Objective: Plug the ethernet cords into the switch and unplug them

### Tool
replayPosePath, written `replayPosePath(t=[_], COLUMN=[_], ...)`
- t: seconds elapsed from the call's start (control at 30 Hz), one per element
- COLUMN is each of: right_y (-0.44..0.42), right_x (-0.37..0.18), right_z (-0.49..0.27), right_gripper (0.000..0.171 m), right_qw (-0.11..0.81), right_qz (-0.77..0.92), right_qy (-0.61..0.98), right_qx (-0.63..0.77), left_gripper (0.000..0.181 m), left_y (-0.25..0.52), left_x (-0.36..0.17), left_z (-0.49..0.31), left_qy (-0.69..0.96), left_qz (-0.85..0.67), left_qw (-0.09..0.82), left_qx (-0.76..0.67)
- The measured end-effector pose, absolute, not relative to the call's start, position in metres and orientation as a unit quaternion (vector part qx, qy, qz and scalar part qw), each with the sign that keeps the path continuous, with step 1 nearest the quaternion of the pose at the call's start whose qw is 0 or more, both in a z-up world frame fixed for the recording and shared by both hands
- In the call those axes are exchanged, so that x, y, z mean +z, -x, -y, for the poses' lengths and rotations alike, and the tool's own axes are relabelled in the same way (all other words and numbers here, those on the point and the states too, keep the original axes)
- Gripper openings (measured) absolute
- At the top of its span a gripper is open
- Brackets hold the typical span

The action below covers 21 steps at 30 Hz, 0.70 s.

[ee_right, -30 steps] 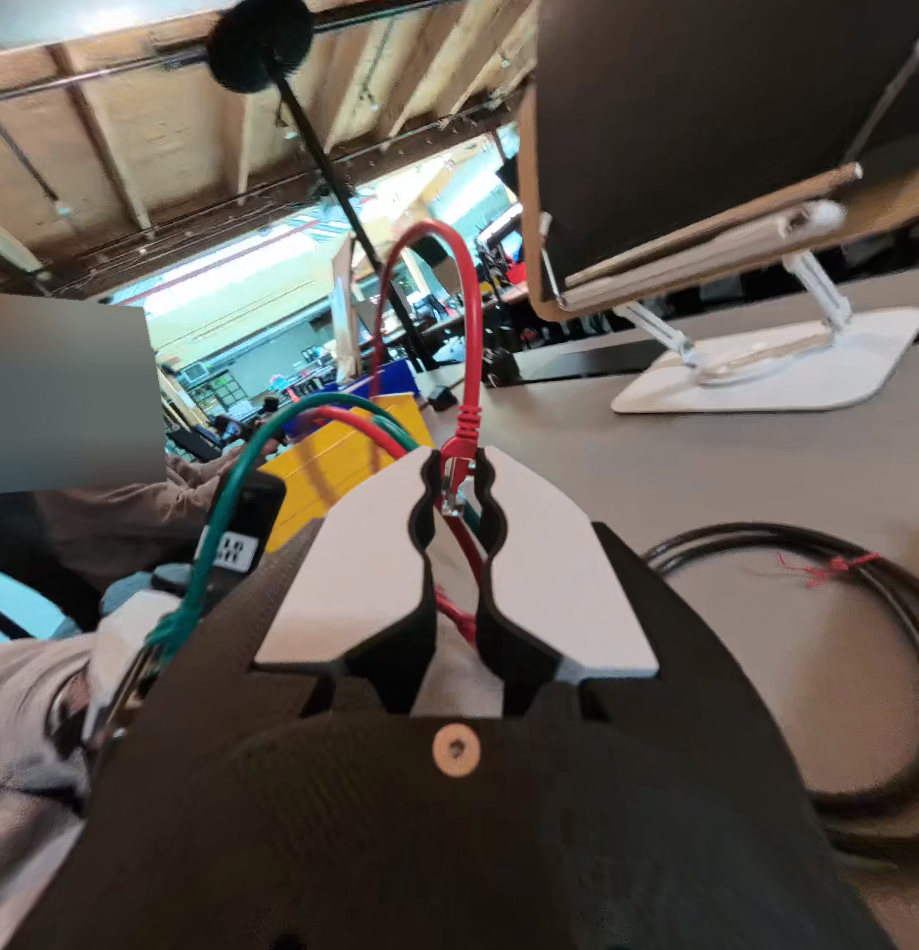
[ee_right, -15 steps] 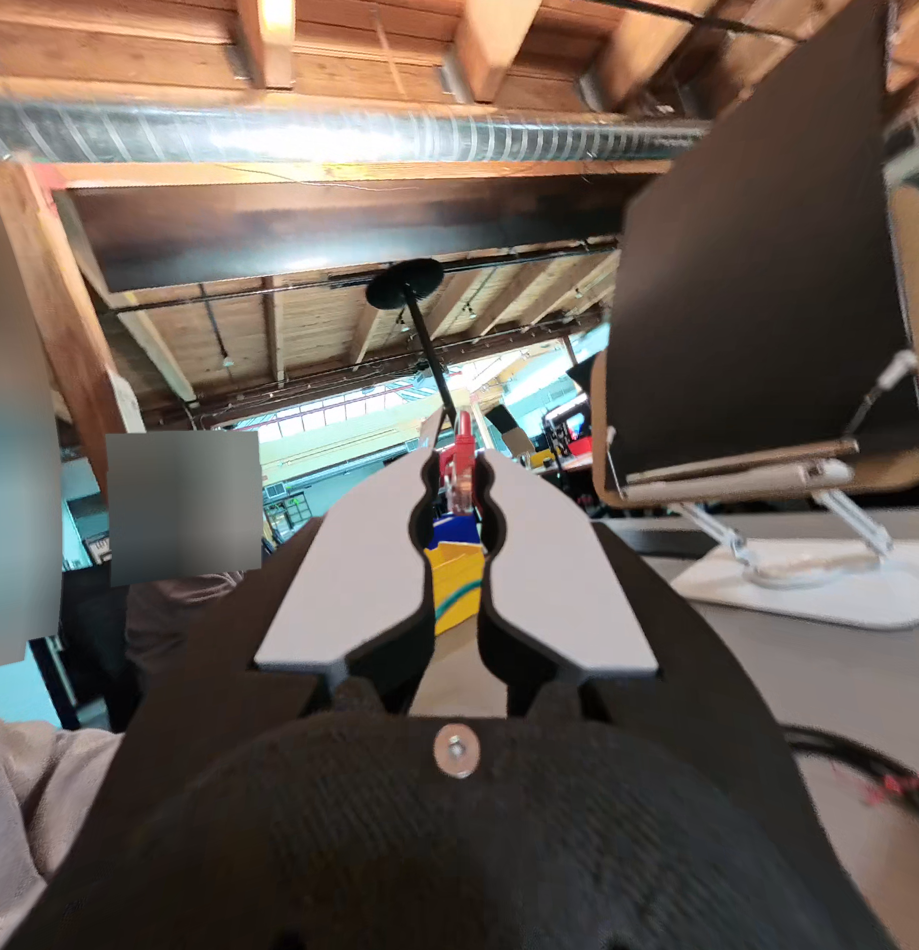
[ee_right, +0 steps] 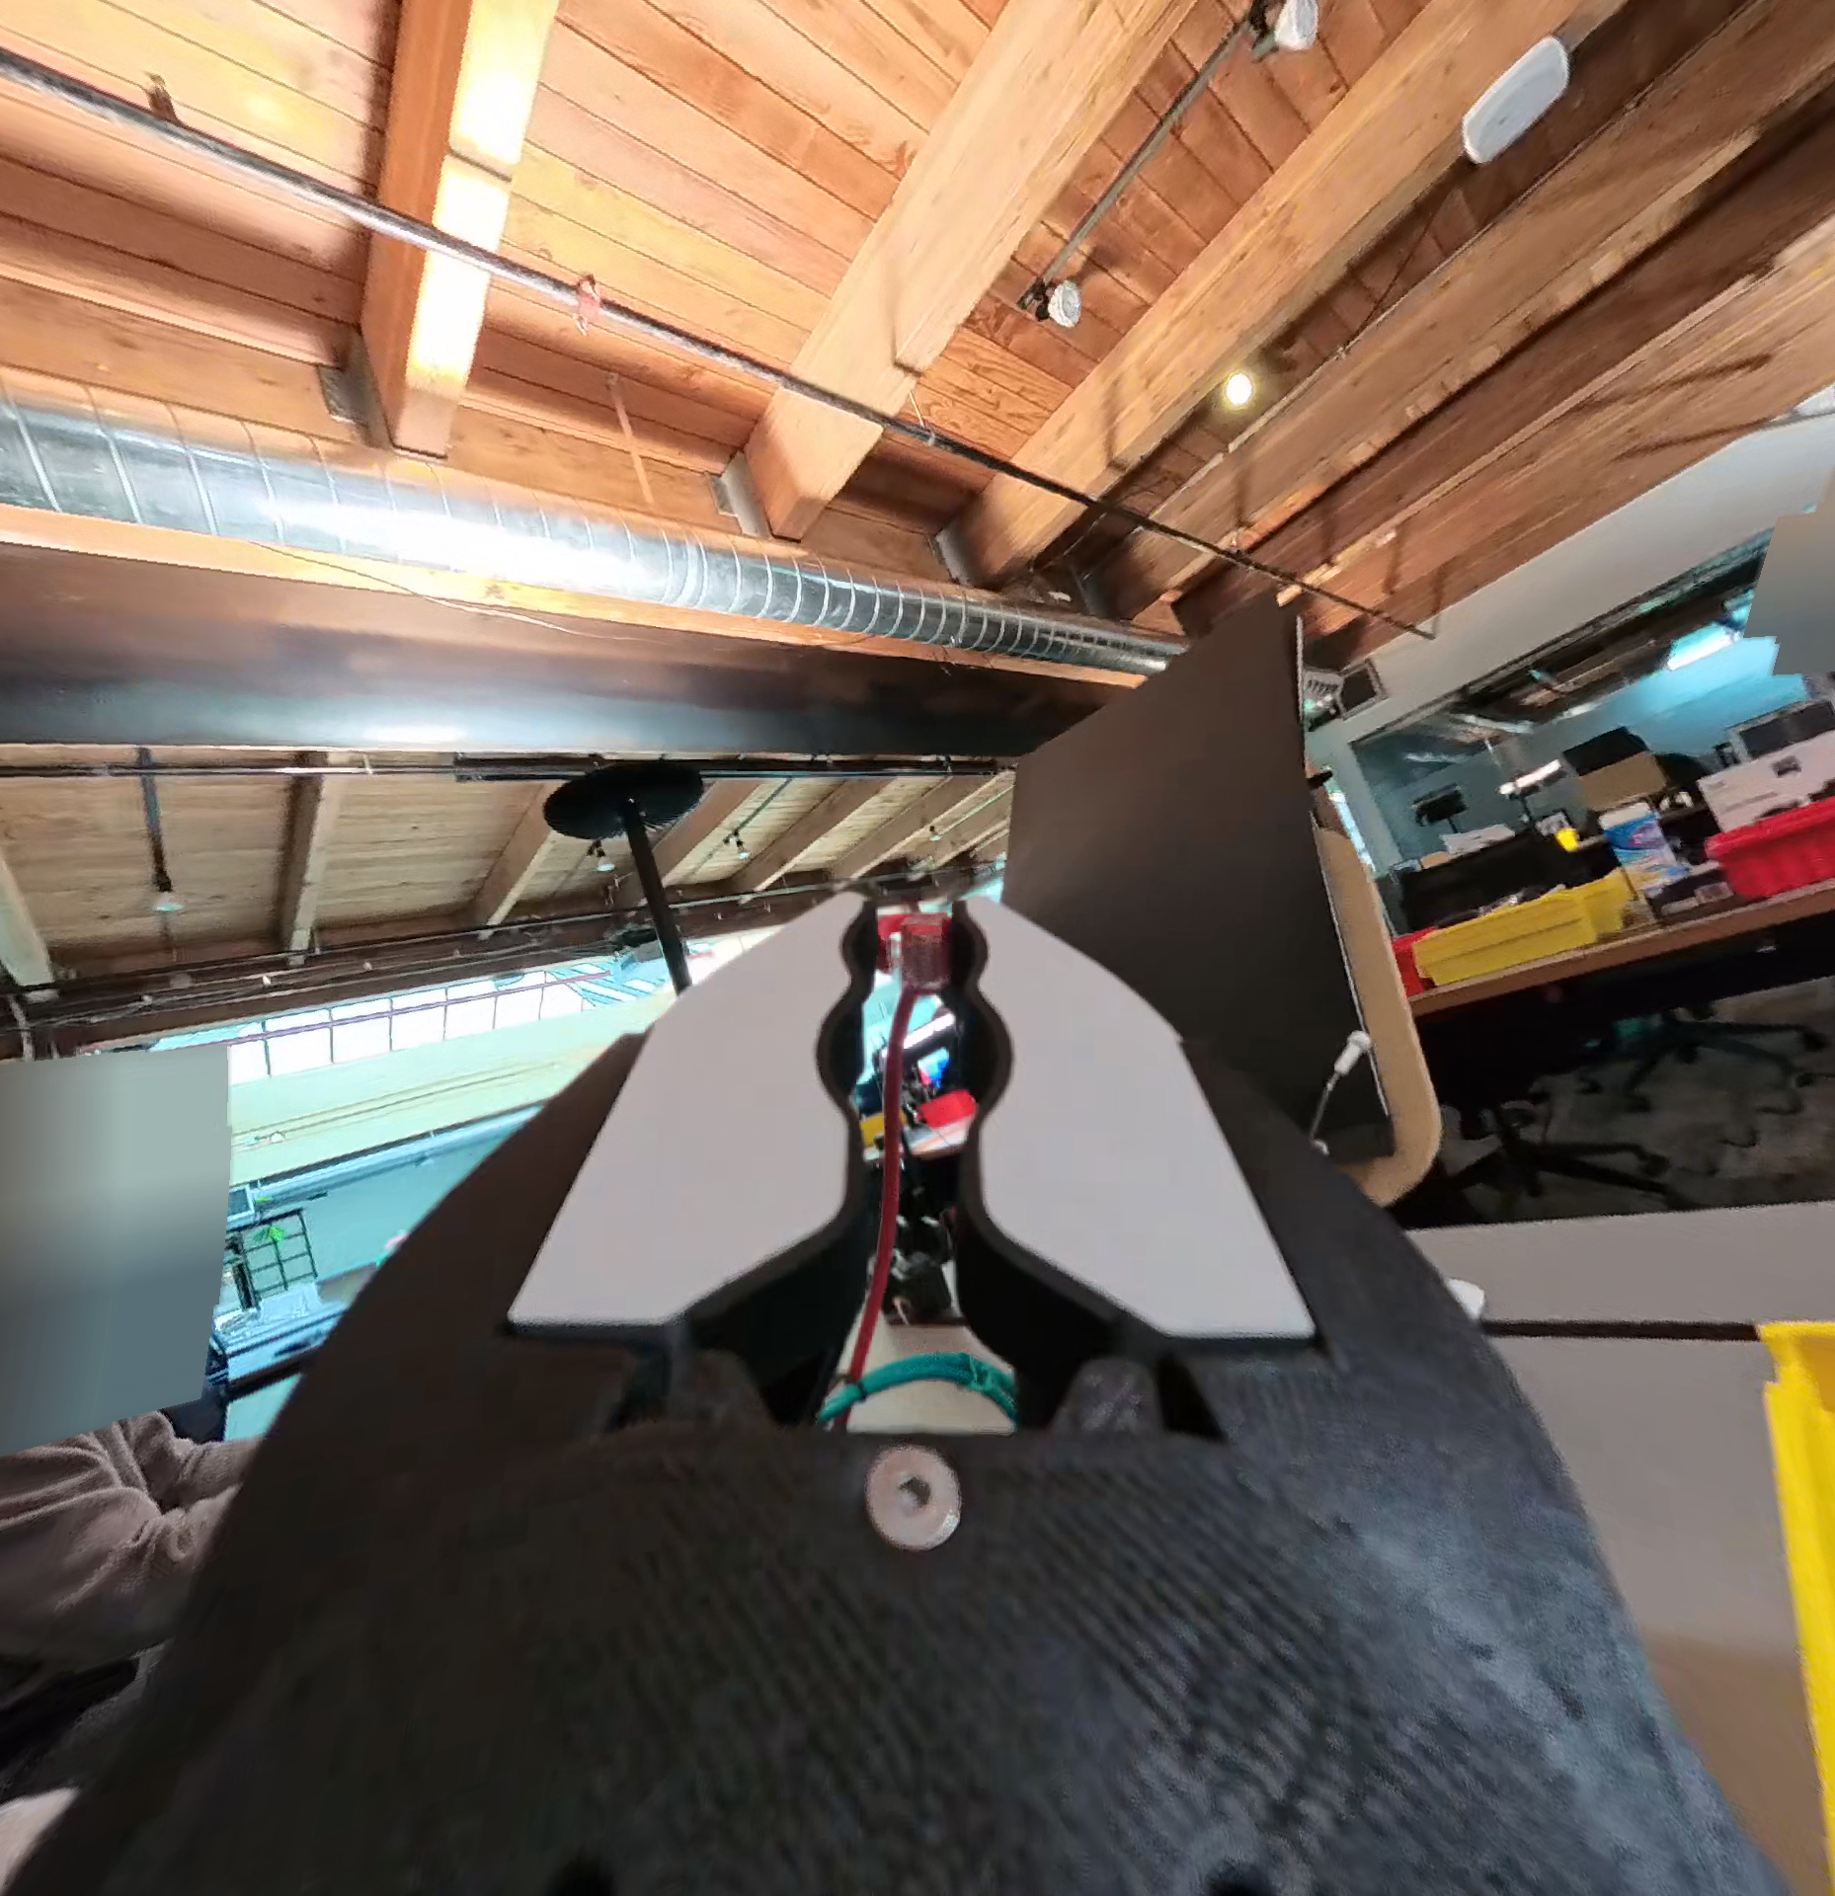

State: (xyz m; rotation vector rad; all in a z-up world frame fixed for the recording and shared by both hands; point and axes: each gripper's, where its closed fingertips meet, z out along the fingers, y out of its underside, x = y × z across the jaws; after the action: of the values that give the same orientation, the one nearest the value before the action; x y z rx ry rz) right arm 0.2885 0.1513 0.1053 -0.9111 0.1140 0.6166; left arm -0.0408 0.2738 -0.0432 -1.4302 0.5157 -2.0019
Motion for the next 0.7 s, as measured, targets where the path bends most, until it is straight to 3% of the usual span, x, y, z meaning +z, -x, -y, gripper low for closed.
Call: replayPosePath(t=[0.23, 0.5, 0.57, 0.63, 0.7], right_y=[-0.267, -0.139, -0.111, -0.097, -0.097], right_x=[0.069, 0.042, 0.013, -0.008, -0.009], right_z=[-0.185, -0.195, -0.201, -0.207, -0.210], right_gripper=[0.013, 0.016, 0.026, 0.054, 0.060], right_qw=[0.801, 0.703, 0.639, 0.598, 0.602], right_qz=[-0.050, 0.217, 0.274, 0.292, 0.281], right_qy=[0.499, 0.588, 0.647, 0.682, 0.679], right_qx=[0.326, 0.336, 0.313, 0.303, 0.314], left_gripper=[0.019, 0.020, 0.020, 0.020, 0.019], left_y=[0.020, 0.003, 0.004, 0.004, 0.006], left_x=[-0.044, -0.041, -0.036, -0.033, -0.029], left_z=[-0.245, -0.215, -0.213, -0.211, -0.211], left_qy=[0.534, 0.519, 0.509, 0.505, 0.498], left_qz=[-0.248, -0.305, -0.302, -0.303, -0.299], left_qw=[0.278, 0.255, 0.254, 0.256, 0.255], left_qx=[-0.759, -0.757, -0.765, -0.767, -0.773])
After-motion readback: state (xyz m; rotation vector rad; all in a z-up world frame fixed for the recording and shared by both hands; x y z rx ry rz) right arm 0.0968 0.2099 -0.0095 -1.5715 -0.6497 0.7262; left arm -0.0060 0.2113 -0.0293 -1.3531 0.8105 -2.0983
